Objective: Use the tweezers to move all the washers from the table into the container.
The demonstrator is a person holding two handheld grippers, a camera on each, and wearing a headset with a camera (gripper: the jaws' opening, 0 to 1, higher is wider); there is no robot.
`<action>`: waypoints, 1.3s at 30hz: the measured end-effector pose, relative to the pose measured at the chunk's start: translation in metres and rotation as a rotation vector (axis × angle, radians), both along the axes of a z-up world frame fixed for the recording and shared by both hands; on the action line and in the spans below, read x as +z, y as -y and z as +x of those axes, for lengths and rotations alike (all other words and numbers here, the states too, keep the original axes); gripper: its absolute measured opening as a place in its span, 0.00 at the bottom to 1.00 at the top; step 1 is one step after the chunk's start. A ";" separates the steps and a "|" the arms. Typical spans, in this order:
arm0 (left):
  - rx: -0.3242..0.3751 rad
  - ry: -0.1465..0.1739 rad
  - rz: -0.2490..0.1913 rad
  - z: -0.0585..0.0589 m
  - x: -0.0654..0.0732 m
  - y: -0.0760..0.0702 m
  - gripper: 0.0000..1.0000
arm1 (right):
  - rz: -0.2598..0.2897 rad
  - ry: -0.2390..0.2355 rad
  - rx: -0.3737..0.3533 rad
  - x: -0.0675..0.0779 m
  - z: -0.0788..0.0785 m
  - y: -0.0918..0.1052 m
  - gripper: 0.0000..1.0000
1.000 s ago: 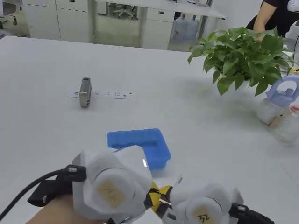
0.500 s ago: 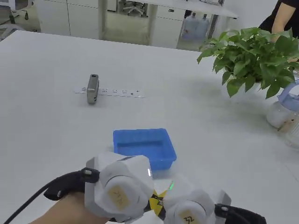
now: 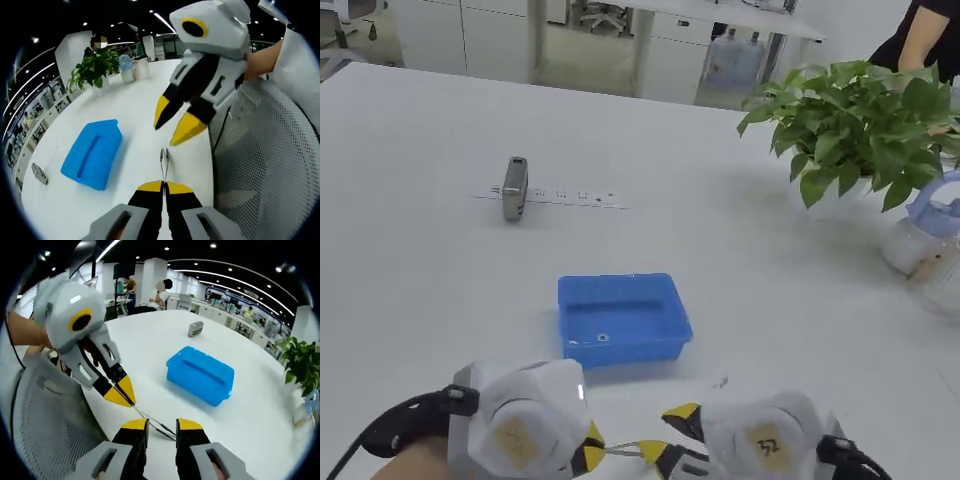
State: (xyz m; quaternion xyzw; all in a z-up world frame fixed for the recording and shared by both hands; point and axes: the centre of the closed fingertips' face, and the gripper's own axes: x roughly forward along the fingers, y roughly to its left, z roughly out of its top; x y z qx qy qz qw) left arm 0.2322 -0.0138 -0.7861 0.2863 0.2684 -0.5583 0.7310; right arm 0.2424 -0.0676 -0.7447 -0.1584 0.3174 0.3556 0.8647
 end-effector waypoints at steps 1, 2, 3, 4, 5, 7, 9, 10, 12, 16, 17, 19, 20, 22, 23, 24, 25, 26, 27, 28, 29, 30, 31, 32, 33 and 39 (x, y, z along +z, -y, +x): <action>0.000 -0.002 0.015 0.001 -0.007 -0.003 0.00 | 0.013 0.008 -0.021 0.005 -0.001 0.005 0.20; 0.001 -0.002 0.027 0.003 -0.011 -0.005 0.00 | 0.024 0.013 -0.052 0.012 -0.003 0.012 0.20; 0.001 -0.003 0.036 0.005 -0.015 -0.006 0.00 | 0.030 0.022 -0.067 0.017 -0.004 0.016 0.20; 0.000 -0.012 0.050 0.006 -0.021 -0.008 0.00 | 0.036 0.038 -0.089 0.024 -0.005 0.022 0.21; -0.007 -0.019 0.059 0.007 -0.025 -0.008 0.00 | 0.036 0.044 -0.100 0.027 -0.007 0.025 0.22; -0.032 -0.006 0.090 0.010 -0.033 -0.010 0.00 | 0.034 0.061 -0.125 0.035 -0.008 0.034 0.22; -0.041 -0.016 0.105 0.012 -0.038 -0.009 0.00 | 0.047 0.070 -0.147 0.040 -0.009 0.039 0.25; -0.041 -0.025 0.109 0.012 -0.040 -0.009 0.00 | 0.056 0.068 -0.154 0.041 -0.009 0.040 0.25; -0.034 -0.024 0.091 0.016 -0.038 -0.005 0.00 | 0.071 0.068 -0.177 0.042 -0.008 0.042 0.27; -0.040 -0.002 0.117 0.020 -0.038 -0.002 0.00 | 0.092 0.060 -0.190 0.043 -0.008 0.039 0.30; -0.017 -0.007 0.131 0.020 -0.041 -0.004 0.00 | 0.101 0.061 -0.193 0.044 -0.008 0.037 0.32; -0.015 -0.015 0.134 0.015 -0.041 -0.007 0.03 | 0.122 0.053 -0.189 0.047 -0.009 0.032 0.35; -0.005 -0.005 0.125 0.016 -0.040 -0.008 0.07 | 0.126 0.050 -0.188 0.047 -0.009 0.030 0.37; 0.032 -0.022 0.124 0.013 -0.036 -0.015 0.09 | 0.131 0.043 -0.186 0.046 -0.009 0.028 0.41; 0.070 -0.022 0.126 0.014 -0.034 -0.019 0.09 | 0.133 0.042 -0.186 0.046 -0.009 0.028 0.42; 0.129 -0.040 0.100 0.015 -0.029 -0.023 0.10 | 0.145 0.038 -0.193 0.046 -0.009 0.028 0.43; 0.164 -0.054 0.068 0.015 -0.023 -0.024 0.11 | 0.163 0.033 -0.206 0.047 -0.008 0.029 0.44; 0.236 -0.051 0.036 0.020 -0.013 -0.030 0.14 | 0.183 0.021 -0.220 0.047 -0.006 0.030 0.46; 0.274 -0.053 0.031 0.021 -0.008 -0.037 0.14 | 0.189 0.018 -0.226 0.048 -0.004 0.032 0.48; 0.312 -0.049 0.030 0.023 -0.004 -0.044 0.13 | 0.189 0.018 -0.236 0.048 -0.003 0.034 0.51; 0.366 -0.039 0.007 0.026 0.006 -0.052 0.13 | 0.192 0.019 -0.248 0.049 0.000 0.038 0.53; 0.404 -0.045 -0.016 0.026 0.013 -0.058 0.15 | 0.194 0.021 -0.252 0.049 0.002 0.040 0.54; 0.458 -0.058 -0.059 0.026 0.025 -0.064 0.17 | 0.195 0.021 -0.257 0.051 0.004 0.043 0.55; 0.495 -0.063 -0.104 0.027 0.034 -0.067 0.20 | 0.192 0.021 -0.259 0.051 0.005 0.044 0.56; 0.563 -0.089 -0.156 0.028 0.045 -0.072 0.23 | 0.186 0.026 -0.262 0.052 0.006 0.047 0.57; 0.727 -0.054 -0.259 0.029 0.086 -0.092 0.63 | 0.186 0.038 -0.281 0.058 0.012 0.056 0.66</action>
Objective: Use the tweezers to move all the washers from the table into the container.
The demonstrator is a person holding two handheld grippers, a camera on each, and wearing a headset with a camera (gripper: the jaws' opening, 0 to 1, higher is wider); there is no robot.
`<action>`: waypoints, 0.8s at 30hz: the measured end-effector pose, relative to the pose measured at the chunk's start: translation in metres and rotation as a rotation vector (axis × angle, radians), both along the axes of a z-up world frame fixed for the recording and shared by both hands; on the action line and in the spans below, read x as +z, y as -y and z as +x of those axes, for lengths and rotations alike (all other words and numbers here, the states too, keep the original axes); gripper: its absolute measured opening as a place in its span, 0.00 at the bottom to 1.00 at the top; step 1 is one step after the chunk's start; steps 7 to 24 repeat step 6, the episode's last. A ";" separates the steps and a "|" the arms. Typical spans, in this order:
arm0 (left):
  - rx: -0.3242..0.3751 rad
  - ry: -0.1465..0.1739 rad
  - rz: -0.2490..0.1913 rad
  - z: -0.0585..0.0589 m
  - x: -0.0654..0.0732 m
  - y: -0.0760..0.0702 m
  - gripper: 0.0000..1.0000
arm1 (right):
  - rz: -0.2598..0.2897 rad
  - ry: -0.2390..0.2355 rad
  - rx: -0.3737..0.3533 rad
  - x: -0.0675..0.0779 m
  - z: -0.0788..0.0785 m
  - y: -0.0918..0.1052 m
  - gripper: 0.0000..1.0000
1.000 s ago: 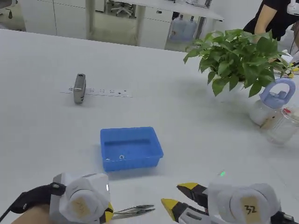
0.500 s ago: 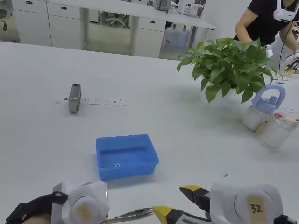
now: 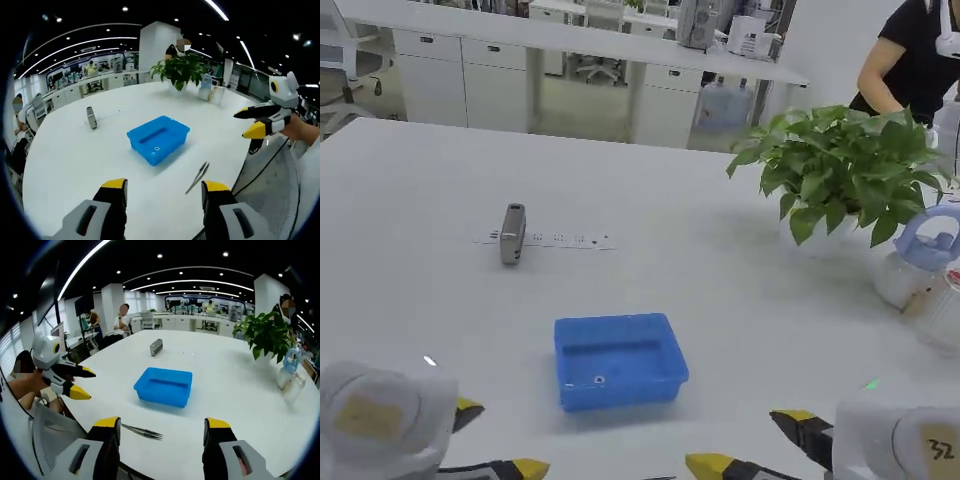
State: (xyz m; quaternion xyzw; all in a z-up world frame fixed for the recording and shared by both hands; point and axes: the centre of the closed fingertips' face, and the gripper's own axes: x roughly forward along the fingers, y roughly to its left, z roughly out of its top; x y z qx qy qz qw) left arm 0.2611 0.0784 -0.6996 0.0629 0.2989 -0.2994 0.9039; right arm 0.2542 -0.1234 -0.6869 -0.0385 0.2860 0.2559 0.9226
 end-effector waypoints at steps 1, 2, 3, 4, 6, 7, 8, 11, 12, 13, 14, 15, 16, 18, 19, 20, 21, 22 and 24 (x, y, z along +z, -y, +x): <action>0.032 0.019 0.008 0.001 0.006 -0.005 0.70 | 0.002 0.002 -0.004 0.001 0.001 0.001 0.69; 0.045 0.036 0.017 0.001 0.010 -0.008 0.74 | 0.002 0.000 -0.010 0.001 0.001 0.004 0.70; 0.074 0.059 0.029 0.003 0.015 -0.013 0.78 | 0.003 0.001 -0.015 0.002 0.002 0.005 0.72; 0.084 0.063 0.033 0.002 0.017 -0.014 0.82 | 0.003 0.003 -0.019 0.002 0.002 0.007 0.74; 0.111 0.072 0.043 0.002 0.020 -0.017 0.90 | 0.006 0.008 -0.030 0.003 0.002 0.009 0.78; 0.111 0.072 0.043 0.002 0.020 -0.017 0.90 | 0.006 0.008 -0.030 0.003 0.002 0.009 0.78; 0.111 0.072 0.043 0.002 0.020 -0.017 0.90 | 0.006 0.008 -0.030 0.003 0.002 0.009 0.78; 0.111 0.072 0.043 0.002 0.020 -0.017 0.90 | 0.006 0.008 -0.030 0.003 0.002 0.009 0.78; 0.111 0.072 0.043 0.002 0.020 -0.017 0.90 | 0.006 0.008 -0.030 0.003 0.002 0.009 0.78; 0.111 0.072 0.043 0.002 0.020 -0.017 0.90 | 0.006 0.008 -0.030 0.003 0.002 0.009 0.78; 0.111 0.072 0.043 0.002 0.020 -0.017 0.90 | 0.006 0.008 -0.030 0.003 0.002 0.009 0.78; 0.111 0.072 0.043 0.002 0.020 -0.017 0.90 | 0.006 0.008 -0.030 0.003 0.002 0.009 0.78; 0.111 0.072 0.043 0.002 0.020 -0.017 0.90 | 0.006 0.008 -0.030 0.003 0.002 0.009 0.78; 0.111 0.072 0.043 0.002 0.020 -0.017 0.90 | 0.006 0.008 -0.030 0.003 0.002 0.009 0.78; 0.111 0.072 0.043 0.002 0.020 -0.017 0.90 | 0.006 0.008 -0.030 0.003 0.002 0.009 0.78; 0.111 0.072 0.043 0.002 0.020 -0.017 0.90 | 0.006 0.008 -0.030 0.003 0.002 0.009 0.78; 0.111 0.072 0.043 0.002 0.020 -0.017 0.90 | 0.006 0.008 -0.030 0.003 0.002 0.009 0.78; 0.111 0.072 0.043 0.002 0.020 -0.017 0.90 | 0.006 0.008 -0.030 0.003 0.002 0.009 0.78; 0.111 0.072 0.043 0.002 0.020 -0.017 0.90 | 0.006 0.008 -0.030 0.003 0.002 0.009 0.78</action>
